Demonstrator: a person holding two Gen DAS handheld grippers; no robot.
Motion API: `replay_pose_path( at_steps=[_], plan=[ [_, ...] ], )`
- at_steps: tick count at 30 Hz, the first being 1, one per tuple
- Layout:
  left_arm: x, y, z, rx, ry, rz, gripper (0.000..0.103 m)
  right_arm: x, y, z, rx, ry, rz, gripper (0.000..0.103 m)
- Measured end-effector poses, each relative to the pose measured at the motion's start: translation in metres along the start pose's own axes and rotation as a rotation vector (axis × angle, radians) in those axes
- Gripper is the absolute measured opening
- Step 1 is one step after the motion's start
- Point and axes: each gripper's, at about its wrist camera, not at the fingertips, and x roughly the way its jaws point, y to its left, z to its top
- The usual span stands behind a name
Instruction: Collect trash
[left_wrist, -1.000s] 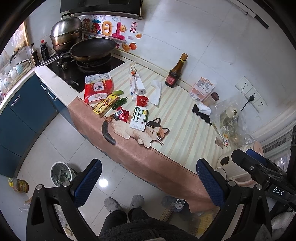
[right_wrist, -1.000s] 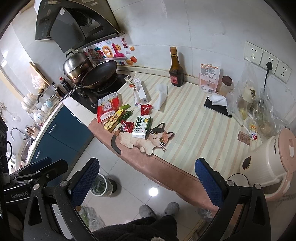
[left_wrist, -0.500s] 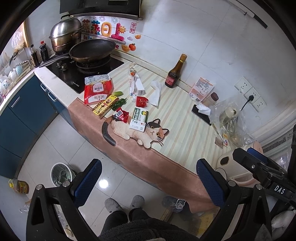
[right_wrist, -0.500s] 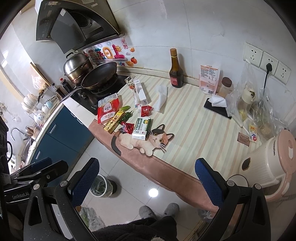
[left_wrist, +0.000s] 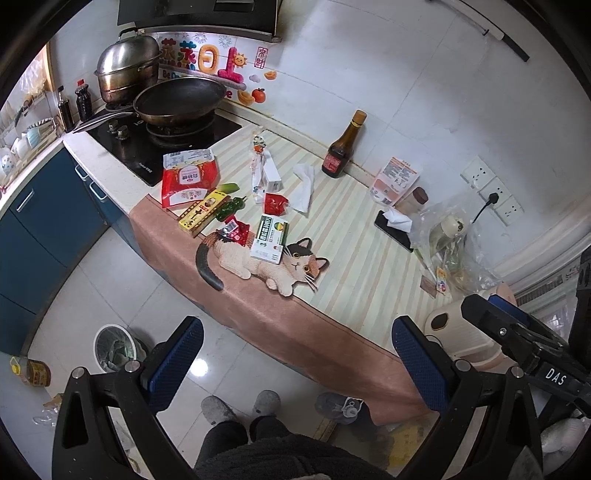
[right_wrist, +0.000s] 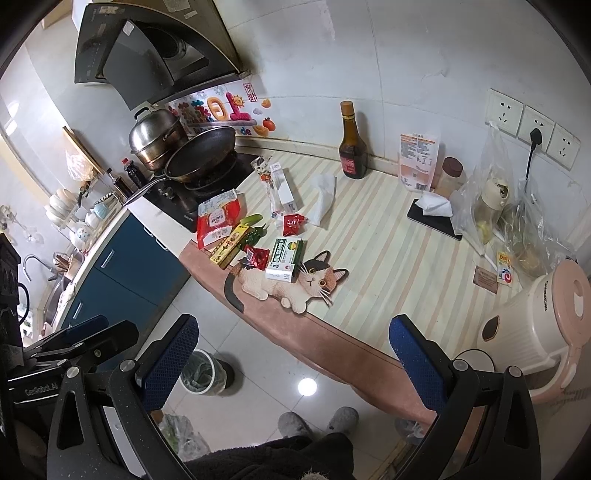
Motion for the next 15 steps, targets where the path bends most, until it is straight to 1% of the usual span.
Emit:
replay_pose_path(
  at_steps=[15],
  plan=[
    [-0.0027, -0.0006, -0.0052, 0.002, -0.004, -0.002, 0.103, -0.0014, 0.0006, -0.0014, -0.003, -0.002, -0.002, 0.103]
  ],
)
